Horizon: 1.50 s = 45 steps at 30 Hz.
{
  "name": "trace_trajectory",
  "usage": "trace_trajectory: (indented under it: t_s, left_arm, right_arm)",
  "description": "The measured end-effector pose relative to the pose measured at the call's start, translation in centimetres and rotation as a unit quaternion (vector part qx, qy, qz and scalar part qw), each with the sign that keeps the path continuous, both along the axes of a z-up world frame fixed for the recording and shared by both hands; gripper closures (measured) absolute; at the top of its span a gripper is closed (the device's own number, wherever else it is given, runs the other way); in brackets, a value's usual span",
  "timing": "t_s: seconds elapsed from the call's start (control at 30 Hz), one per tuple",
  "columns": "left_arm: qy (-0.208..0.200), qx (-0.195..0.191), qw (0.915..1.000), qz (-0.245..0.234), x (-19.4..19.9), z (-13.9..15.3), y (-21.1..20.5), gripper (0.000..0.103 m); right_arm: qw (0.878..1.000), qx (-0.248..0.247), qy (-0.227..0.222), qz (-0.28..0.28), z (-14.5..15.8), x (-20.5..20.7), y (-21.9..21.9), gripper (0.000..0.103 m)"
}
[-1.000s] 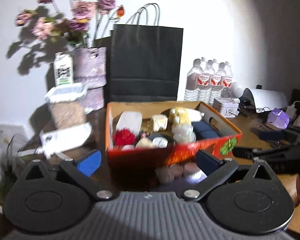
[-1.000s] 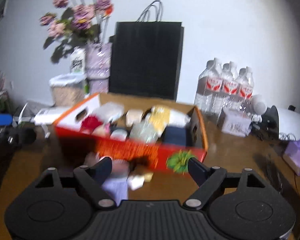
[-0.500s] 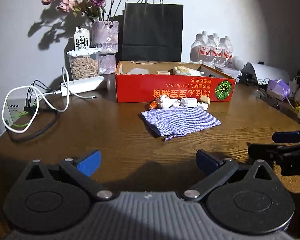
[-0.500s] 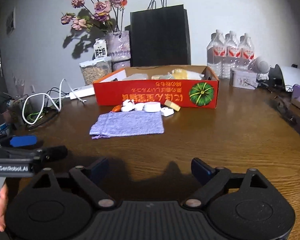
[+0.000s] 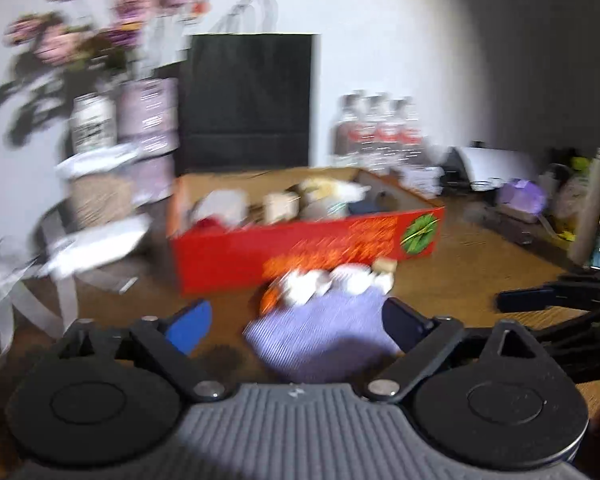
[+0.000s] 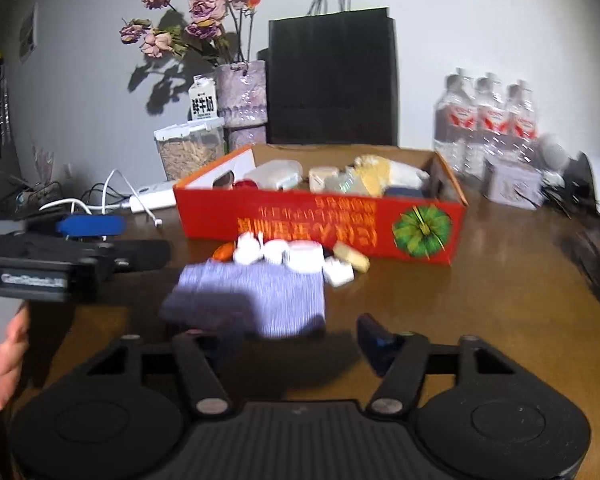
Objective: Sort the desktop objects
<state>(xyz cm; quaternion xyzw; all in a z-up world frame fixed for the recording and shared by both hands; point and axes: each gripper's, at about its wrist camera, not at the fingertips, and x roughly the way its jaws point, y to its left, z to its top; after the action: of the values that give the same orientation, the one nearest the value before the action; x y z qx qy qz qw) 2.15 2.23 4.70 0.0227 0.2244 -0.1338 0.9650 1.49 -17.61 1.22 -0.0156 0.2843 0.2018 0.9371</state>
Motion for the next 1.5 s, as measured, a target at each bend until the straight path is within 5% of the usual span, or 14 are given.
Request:
trace_trajectory:
  t_s: [0.13, 0.23, 0.47, 0.6, 1.0, 1.17, 1.5]
  left_arm:
    - [0.043, 0.029, 0.9986, -0.009, 5.9, -0.5, -0.4, 0.047]
    - [0.078, 0.006, 0.9969, -0.003, 9.0, -1.5, 0.9, 0.06]
    - [0.126, -0.008, 0.9918, -0.019, 11.5, -3.6, 2.3, 0.064]
    - [0.136, -0.002, 0.9907, -0.002, 12.2, -4.3, 2.9, 0.087]
    - [0.114, -0.02, 0.9923, 0.045, 10.1, -3.1, 5.3, 0.087]
    - [0.097, -0.028, 0.993, 0.062, 8.4, -1.8, 5.5, 0.087]
    - [0.047, -0.053, 0.9955, 0.062, 2.6, 2.3, 3.3, 0.087]
  right_arm:
    - [1.0, 0.0, 0.001, 0.007, 0.7, 4.4, 1.1, 0.051]
    - [1.0, -0.006, 0.008, 0.025, 0.5, 7.1, 2.3, 0.053]
    - [0.997, -0.015, 0.015, 0.072, -0.3, 10.5, 6.1, 0.06]
    - [0.995, -0.024, 0.02, 0.092, -0.8, 11.1, 7.8, 0.064]
    - [0.989, -0.098, 0.021, 0.109, -2.3, 11.4, 11.8, 0.09]
    - [0.995, -0.062, 0.002, 0.078, -0.1, 10.1, 10.3, 0.095]
    - [0.999, 0.024, -0.04, -0.018, 4.5, 1.7, 0.5, 0.095]
